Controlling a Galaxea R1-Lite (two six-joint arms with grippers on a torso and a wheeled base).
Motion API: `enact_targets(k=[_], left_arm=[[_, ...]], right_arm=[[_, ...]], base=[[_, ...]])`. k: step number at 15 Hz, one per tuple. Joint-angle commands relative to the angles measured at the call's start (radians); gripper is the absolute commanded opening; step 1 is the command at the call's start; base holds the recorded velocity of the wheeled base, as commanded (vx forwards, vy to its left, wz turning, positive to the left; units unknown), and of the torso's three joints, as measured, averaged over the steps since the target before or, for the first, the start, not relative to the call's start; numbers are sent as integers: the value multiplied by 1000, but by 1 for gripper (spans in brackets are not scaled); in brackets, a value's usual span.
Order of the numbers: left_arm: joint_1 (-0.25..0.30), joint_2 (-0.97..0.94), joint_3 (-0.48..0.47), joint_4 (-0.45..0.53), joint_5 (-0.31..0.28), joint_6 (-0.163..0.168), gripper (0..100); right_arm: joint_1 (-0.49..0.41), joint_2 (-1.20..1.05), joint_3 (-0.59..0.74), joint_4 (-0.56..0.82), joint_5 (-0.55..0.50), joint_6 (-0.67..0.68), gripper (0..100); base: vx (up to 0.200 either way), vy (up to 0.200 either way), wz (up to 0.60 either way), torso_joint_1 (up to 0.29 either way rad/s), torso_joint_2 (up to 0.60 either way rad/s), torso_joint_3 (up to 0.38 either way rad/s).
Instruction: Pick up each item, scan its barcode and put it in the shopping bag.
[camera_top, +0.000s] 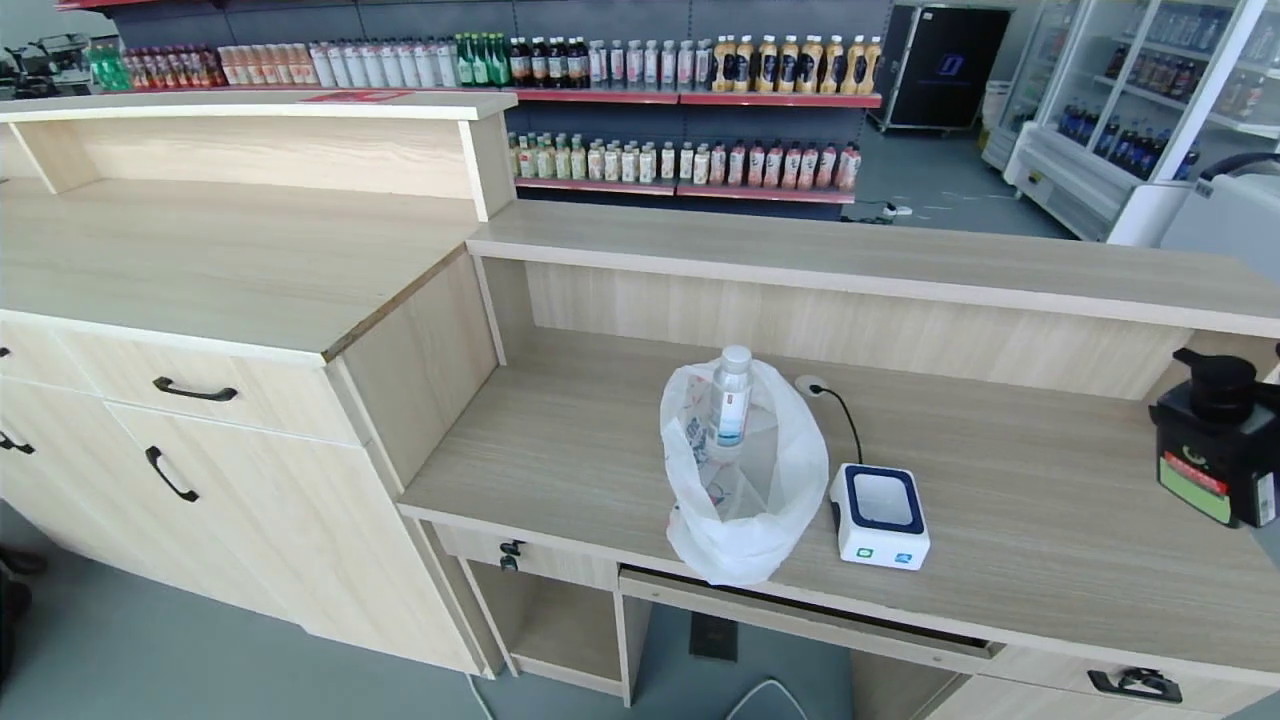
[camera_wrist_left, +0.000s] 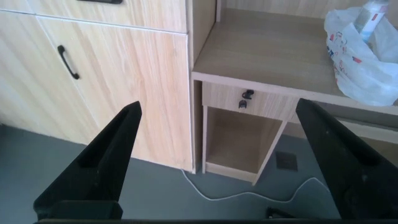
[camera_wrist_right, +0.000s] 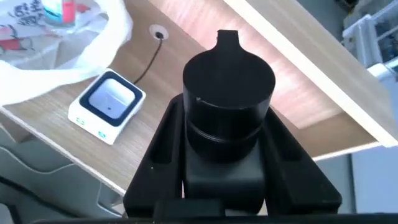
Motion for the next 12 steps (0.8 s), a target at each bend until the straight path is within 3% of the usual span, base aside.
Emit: enact_targets(k=[1,6,7,12], left_arm=[[0,0,0,0,0,0,100],[0,0,0,0,0,0,100],[0,0,0,0,0,0,100],[0,0,0,0,0,0,100]], right_arm=[[39,90,-26,-5,-11,55,0],[48,257,-59,-2,103,476,0],[47,320,-92,-4,104,597,0],[42,536,-335,-41,104,878,0]], base=[[0,0,600,-36,-2,-56],[0,0,0,-67,-15,-76],[0,0,0,0,0,0],[0,0,0,0,0,0]])
